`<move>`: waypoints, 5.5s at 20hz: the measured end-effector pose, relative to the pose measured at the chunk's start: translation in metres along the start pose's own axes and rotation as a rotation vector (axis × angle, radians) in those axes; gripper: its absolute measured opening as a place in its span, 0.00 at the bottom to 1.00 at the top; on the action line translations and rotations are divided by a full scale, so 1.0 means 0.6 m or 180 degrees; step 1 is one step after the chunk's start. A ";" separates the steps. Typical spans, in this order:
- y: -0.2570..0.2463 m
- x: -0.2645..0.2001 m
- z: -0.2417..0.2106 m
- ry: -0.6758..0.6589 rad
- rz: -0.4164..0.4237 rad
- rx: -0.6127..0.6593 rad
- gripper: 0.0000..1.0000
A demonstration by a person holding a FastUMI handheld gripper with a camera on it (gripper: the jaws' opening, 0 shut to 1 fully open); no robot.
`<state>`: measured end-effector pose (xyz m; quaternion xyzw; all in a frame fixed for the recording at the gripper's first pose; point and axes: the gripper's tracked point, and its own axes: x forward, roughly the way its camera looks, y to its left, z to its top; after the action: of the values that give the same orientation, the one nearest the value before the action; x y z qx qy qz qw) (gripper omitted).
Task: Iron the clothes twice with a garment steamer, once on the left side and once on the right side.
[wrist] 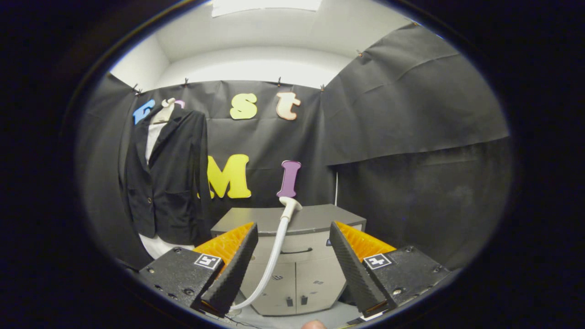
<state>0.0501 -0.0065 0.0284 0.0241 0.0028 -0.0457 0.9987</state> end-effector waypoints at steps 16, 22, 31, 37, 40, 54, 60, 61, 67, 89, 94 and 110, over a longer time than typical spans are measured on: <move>0.053 0.312 -0.010 0.0515 0.0233 0.0268 0.98; 0.028 0.476 -0.037 0.0958 0.0198 0.0173 0.98; 0.042 0.626 -0.135 0.1778 0.0405 0.0230 0.95; 0.024 0.673 -0.169 0.2102 0.0211 0.0329 0.85; 0.037 0.681 -0.186 0.2247 0.0247 0.0410 0.80; 0.031 0.641 -0.101 0.1733 0.0146 0.1025 0.38; 0.036 0.572 -0.047 0.1431 0.0318 0.1361 0.37; 0.046 0.564 -0.043 0.1386 0.0341 0.1345 0.37; 0.100 0.493 0.028 0.0999 0.0616 0.1436 0.37; 0.424 0.167 0.216 0.0100 0.1636 0.1376 0.36; 0.504 0.154 0.263 -0.0079 0.1879 0.1135 0.36; 0.707 0.195 0.288 -0.0170 0.2464 0.0682 0.36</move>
<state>0.2061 0.3963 0.2207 0.1262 -0.0373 0.3332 0.9336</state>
